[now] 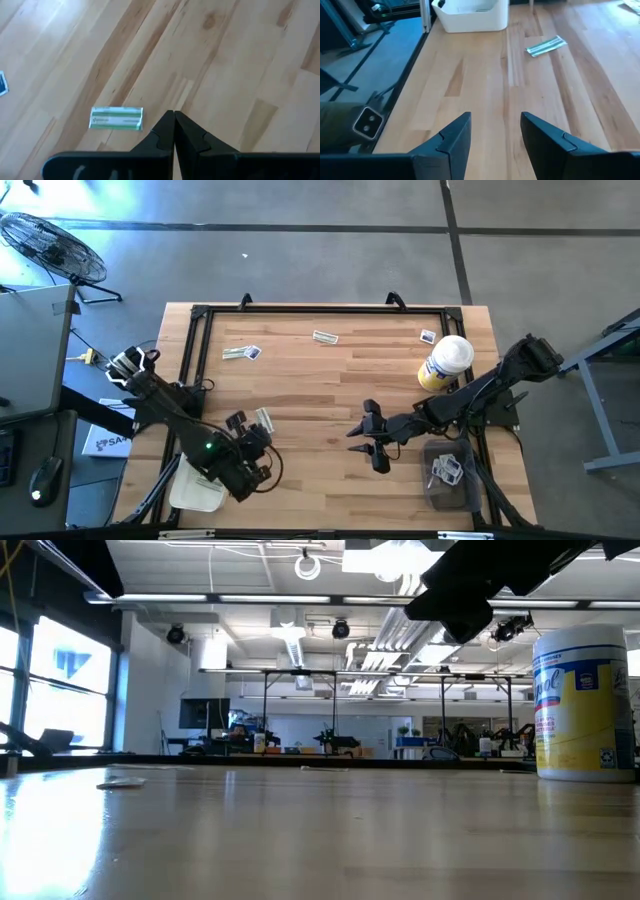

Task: Pick & Place First Aid Supplies
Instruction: Put the green bandage into the white bin

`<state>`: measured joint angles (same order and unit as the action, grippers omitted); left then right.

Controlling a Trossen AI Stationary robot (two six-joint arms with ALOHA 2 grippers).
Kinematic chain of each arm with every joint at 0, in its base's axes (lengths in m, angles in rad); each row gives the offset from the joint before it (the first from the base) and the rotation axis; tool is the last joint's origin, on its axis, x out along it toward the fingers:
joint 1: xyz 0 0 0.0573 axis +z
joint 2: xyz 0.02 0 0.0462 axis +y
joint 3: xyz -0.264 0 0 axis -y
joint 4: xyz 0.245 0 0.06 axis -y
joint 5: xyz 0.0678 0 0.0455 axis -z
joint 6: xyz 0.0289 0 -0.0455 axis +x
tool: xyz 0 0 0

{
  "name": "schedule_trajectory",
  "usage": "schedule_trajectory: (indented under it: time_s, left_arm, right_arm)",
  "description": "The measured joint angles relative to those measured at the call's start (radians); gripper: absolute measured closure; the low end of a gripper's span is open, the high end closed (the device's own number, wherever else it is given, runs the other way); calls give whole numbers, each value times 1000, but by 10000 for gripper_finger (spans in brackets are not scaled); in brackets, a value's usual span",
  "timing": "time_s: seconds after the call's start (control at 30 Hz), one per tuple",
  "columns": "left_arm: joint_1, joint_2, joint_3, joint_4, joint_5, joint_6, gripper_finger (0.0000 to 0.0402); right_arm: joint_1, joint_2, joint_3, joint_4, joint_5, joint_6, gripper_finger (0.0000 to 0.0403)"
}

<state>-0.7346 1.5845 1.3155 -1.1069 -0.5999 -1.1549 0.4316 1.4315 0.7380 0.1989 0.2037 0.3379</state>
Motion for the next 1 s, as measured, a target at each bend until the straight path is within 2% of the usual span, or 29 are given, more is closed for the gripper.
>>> schedule_trajectory:
  time_s: [0.23, 0.47, 0.63, 0.77, 1.0]
  left_arm:
    - [11, 2, -137, 151, -38, -39, 392]
    - [56, 2, -361, 320, -9, -132, 314]
    - [53, 2, -480, 541, -19, -35, 273]
    - [56, 2, -528, 629, -21, -2, 269]
    - [114, 2, -577, 646, -12, 13, 269]
  right_arm:
    - [1, 0, 0, 0, -2, 53, 238]
    - [21, 0, 0, 1, 6, 73, 237]
    - [27, 0, 0, 3, 19, 74, 237]
    - [27, 0, 0, 4, 19, 74, 238]
    - [26, 0, 0, 6, 41, 65, 237]
